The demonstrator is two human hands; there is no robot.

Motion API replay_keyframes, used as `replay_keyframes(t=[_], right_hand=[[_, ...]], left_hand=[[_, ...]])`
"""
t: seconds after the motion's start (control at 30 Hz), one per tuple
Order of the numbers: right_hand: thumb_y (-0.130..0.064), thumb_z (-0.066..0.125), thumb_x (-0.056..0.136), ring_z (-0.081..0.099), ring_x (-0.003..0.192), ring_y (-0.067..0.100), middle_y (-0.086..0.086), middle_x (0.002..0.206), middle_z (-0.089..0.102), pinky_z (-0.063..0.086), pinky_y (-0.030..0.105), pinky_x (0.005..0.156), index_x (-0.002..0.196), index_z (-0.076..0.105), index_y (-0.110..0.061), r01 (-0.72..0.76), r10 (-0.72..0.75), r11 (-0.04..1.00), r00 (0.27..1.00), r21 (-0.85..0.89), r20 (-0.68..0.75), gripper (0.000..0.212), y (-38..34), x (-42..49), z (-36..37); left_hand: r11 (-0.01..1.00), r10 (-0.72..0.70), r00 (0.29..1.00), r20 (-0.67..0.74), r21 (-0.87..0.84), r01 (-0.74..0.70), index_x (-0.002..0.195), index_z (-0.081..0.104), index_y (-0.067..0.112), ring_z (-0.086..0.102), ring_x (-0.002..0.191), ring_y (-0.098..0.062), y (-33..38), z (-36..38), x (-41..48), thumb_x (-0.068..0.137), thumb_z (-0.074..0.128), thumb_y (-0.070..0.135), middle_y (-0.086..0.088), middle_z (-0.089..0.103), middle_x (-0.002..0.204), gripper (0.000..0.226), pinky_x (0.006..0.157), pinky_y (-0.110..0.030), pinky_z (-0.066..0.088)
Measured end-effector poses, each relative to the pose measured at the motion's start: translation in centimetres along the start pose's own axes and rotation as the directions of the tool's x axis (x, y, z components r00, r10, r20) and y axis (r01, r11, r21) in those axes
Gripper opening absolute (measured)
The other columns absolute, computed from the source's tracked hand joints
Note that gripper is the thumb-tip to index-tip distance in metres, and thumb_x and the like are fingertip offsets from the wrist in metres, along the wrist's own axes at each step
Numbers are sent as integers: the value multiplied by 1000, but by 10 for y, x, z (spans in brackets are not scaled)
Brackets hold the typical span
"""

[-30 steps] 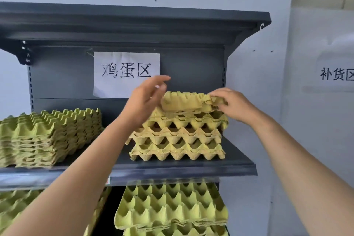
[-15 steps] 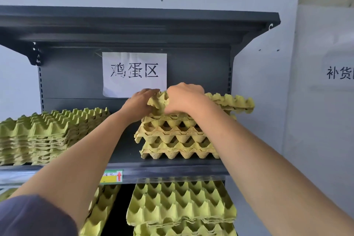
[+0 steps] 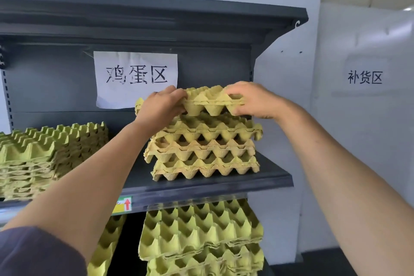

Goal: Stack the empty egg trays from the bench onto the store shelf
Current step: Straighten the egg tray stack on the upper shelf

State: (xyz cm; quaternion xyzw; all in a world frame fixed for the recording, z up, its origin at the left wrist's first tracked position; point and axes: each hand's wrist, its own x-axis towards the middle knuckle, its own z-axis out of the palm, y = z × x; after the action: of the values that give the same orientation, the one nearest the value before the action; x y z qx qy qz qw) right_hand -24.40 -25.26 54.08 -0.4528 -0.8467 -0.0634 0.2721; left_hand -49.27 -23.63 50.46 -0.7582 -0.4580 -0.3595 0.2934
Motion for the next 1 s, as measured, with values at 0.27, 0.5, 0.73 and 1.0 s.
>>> replay_keyframes(t=[0.27, 0.5, 0.73, 1.0], right_hand=[[-12, 61, 83, 55, 101, 27, 2, 109, 59, 44, 37, 84, 114, 52, -28, -243, 223, 954, 967, -176, -125, 36, 52, -12, 32], [-12, 42, 98, 51, 119, 24, -1, 136, 52, 45, 44, 94, 129, 56, -29, -51, 42, 996, 992, -67, -121, 38, 42, -5, 67], [-41, 54, 86, 36, 132, 28, -2, 140, 46, 7, 72, 104, 132, 44, -26, -96, 69, 933, 994, -346, -89, 49, 39, -7, 86], [-38, 67, 83, 51, 117, 27, 0, 120, 63, 38, 50, 98, 114, 49, -16, -40, -81, 918, 955, -394, -286, 43, 29, -2, 96]], left_hand=[[998, 62, 987, 151, -21, -60, 139, 41, 21, 50, 114, -26, 33, 18, -6, 92, 55, 28, -3, 53, 128, 49, 94, -39, 40], [994, -62, 989, 136, 102, 48, 121, 58, 24, 54, 108, -21, 6, 27, -25, 95, 51, 29, 2, 58, 118, 28, 84, -33, 37], [974, -80, 963, 256, 227, 20, 138, 36, 25, 42, 123, -24, 6, 31, -36, 87, 58, 44, 0, 47, 133, 58, 95, -39, 34], [941, -100, 977, 187, 336, 32, 136, 35, 27, 45, 117, -22, 2, 24, -39, 86, 62, 32, 2, 54, 127, 57, 89, -35, 36]])
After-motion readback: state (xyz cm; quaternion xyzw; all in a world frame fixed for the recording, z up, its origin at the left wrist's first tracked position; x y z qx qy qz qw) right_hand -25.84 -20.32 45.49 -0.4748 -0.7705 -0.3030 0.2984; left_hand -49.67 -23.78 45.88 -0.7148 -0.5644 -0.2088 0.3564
